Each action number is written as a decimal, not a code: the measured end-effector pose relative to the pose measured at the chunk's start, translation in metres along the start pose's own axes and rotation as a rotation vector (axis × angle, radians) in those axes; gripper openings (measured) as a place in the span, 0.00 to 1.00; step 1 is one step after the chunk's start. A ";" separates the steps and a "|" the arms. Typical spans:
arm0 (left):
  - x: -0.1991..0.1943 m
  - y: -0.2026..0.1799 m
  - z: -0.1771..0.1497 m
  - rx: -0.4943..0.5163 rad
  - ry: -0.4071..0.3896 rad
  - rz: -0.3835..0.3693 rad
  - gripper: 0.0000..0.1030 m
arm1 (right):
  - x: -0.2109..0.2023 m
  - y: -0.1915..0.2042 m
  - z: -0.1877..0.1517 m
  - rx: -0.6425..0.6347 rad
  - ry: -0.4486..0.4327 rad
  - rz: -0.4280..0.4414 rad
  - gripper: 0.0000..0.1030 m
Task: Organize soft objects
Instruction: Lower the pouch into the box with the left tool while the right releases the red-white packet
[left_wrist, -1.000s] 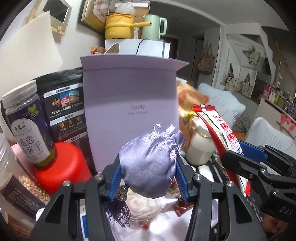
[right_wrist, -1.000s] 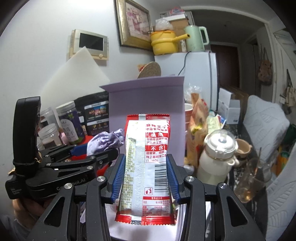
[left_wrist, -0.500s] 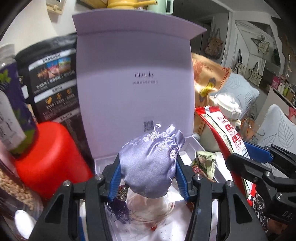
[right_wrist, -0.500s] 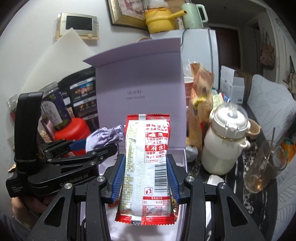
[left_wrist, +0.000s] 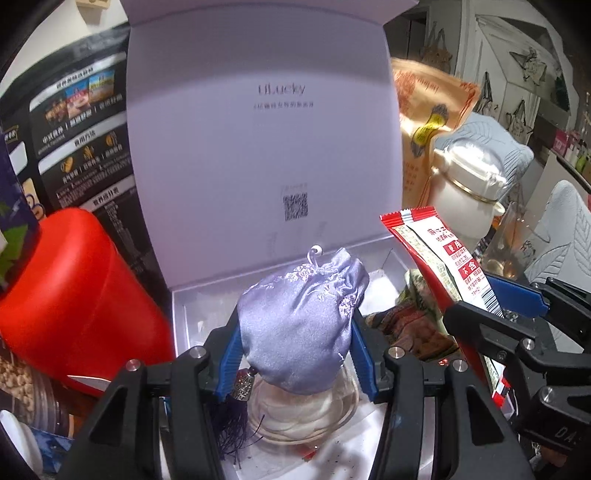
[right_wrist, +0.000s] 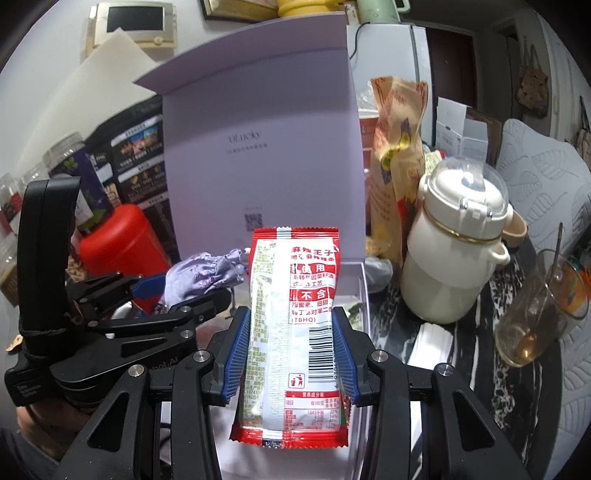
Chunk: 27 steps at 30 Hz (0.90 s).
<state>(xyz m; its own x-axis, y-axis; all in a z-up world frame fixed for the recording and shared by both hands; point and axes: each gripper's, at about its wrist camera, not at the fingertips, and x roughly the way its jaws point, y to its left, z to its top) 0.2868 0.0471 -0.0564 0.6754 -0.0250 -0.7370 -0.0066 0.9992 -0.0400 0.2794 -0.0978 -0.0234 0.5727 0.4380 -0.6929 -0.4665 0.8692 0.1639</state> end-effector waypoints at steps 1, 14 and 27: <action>0.002 -0.001 0.000 0.001 0.006 0.002 0.50 | 0.003 0.000 -0.001 0.000 0.007 -0.006 0.42; 0.040 -0.005 -0.008 -0.011 0.114 0.013 0.50 | 0.034 -0.007 -0.011 -0.004 0.098 -0.023 0.42; 0.068 -0.004 -0.001 -0.014 0.205 0.065 0.57 | 0.041 0.001 -0.014 -0.043 0.117 -0.028 0.44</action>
<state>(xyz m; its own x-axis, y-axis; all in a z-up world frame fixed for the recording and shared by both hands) 0.3324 0.0409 -0.1071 0.5087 0.0320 -0.8603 -0.0565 0.9984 0.0038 0.2923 -0.0820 -0.0616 0.5051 0.3815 -0.7742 -0.4809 0.8693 0.1146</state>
